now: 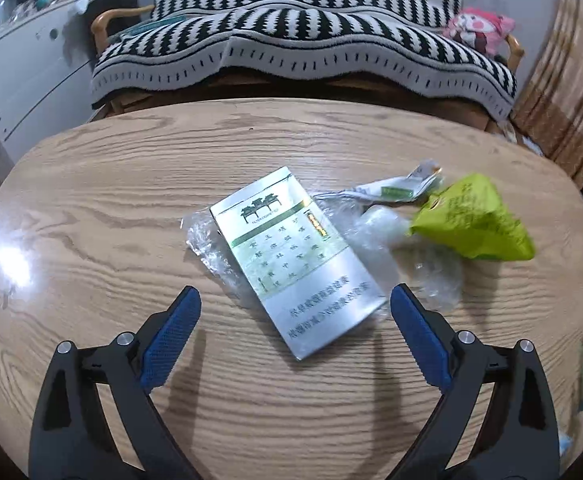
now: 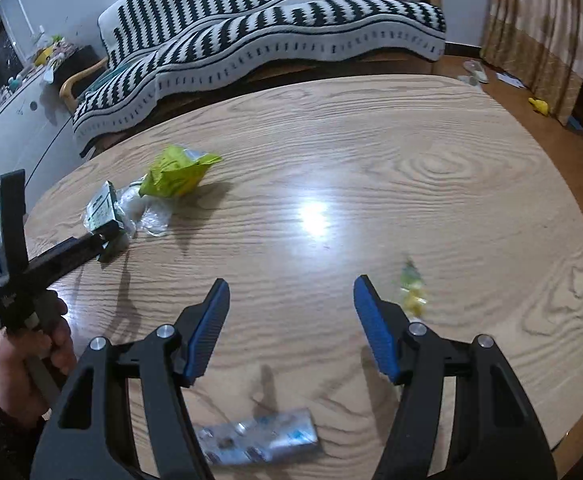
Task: Collect trash
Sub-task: 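Grasp the silver cigarette box with the left tool while the right grasps the clear plastic bag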
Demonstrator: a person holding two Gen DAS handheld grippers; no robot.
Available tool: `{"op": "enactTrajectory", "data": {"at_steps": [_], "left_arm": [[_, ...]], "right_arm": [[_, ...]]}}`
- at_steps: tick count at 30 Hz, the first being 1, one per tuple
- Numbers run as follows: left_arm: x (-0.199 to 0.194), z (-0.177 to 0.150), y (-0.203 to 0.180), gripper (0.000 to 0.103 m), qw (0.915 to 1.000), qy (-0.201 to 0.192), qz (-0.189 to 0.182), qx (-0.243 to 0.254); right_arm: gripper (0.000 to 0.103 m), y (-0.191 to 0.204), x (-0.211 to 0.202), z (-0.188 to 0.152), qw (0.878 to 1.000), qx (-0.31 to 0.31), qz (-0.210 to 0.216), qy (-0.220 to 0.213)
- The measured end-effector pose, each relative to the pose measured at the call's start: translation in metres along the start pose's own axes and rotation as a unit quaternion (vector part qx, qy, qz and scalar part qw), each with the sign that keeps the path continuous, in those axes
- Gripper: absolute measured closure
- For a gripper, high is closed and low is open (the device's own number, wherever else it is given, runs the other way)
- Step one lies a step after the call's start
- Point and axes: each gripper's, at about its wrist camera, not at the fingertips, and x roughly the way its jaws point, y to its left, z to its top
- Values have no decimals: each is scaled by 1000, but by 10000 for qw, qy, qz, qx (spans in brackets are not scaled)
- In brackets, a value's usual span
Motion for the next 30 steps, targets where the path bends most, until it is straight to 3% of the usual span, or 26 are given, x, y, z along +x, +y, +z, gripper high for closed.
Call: {"op": "enactTrajectory", "data": {"at_steps": [1, 2, 6, 13, 19, 21, 24, 28, 29, 30], "left_arm": [[2, 2, 3, 26, 9999, 7, -100, 26], [1, 2, 7, 42, 9997, 29, -241, 25], [-9, -5, 16, 43, 9984, 55, -559, 79], [-57, -30, 35, 44, 9963, -11, -766, 401], [-86, -43, 53, 45, 9948, -128, -913, 433], [-90, -45, 57, 76, 9954, -167, -817, 477], [-92, -46, 69, 76, 9960, -170, -747, 453], [-82, -52, 84, 76, 9972, -7, -675, 326], [-79, -54, 88, 71, 9977, 18, -634, 241], [-75, -55, 93, 50, 9981, 67, -589, 148]], "right_arm": [[40, 6, 5, 2, 10000, -31, 22, 21], [40, 8, 7, 3, 10000, -53, 39, 30], [40, 24, 20, 10, 9997, -191, 143, 73], [40, 51, 32, 16, 9987, -330, 381, 105], [36, 91, 59, 17, 9947, -410, 819, 469], [35, 108, 66, 19, 9930, -492, 928, 538], [28, 136, 76, 25, 9922, -626, 937, 527], [27, 166, 90, 31, 9921, -731, 867, 544], [26, 172, 92, 34, 9920, -730, 880, 529], [24, 178, 94, 37, 9921, -736, 890, 489]]}}
